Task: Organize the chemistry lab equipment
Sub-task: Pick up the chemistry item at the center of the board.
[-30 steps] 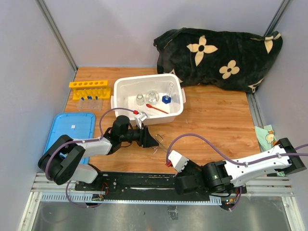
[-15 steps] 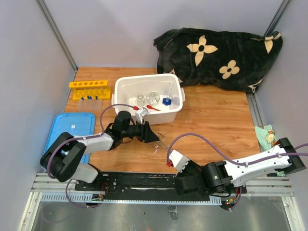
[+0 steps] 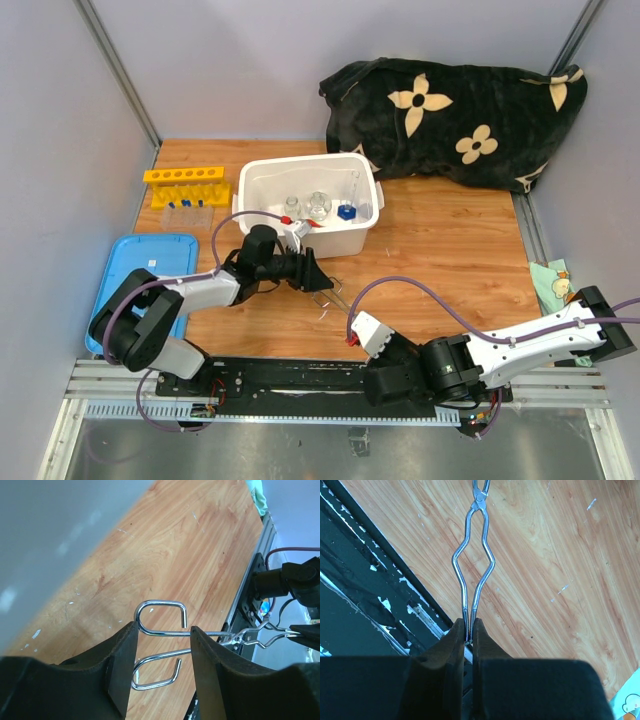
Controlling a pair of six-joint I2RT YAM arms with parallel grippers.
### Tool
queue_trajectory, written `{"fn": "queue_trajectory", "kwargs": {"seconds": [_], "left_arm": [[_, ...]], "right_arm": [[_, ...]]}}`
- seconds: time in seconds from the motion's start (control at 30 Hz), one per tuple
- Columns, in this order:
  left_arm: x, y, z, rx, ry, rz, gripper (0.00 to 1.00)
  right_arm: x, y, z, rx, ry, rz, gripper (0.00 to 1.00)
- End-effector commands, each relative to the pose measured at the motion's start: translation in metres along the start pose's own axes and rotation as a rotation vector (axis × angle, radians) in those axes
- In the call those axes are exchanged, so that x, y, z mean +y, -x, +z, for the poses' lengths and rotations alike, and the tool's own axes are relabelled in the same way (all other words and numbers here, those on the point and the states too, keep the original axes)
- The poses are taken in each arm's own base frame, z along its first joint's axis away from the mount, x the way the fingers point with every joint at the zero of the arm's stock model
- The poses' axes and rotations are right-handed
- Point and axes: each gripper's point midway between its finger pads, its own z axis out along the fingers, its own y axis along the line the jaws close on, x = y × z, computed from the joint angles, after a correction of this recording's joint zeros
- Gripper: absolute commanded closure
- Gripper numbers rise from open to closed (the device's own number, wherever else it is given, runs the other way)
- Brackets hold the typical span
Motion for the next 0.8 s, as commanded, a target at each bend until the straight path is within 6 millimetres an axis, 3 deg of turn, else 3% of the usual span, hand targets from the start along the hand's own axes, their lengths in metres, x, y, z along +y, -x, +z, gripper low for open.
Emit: {"fn": "queue_trajectory", "kwargs": {"seconds": [0.0, 0.3, 0.77], "left_arm": [[0.025, -0.055, -0.007, 0.195, 0.119, -0.166, 0.49], [0.04, -0.036, -0.009, 0.162, 0.244, -0.119, 0.45], [0.015, 0.004, -0.022, 0.064, 0.236, -0.051, 0.42]], "right_arm": [[-0.005, 0.008, -0.002, -0.051, -0.032, 0.026, 0.99], [-0.004, 0.007, 0.0, -0.05, -0.03, 0.029, 0.99], [-0.003, 0.003, 0.002, -0.047, -0.028, 0.028, 1.0]]}}
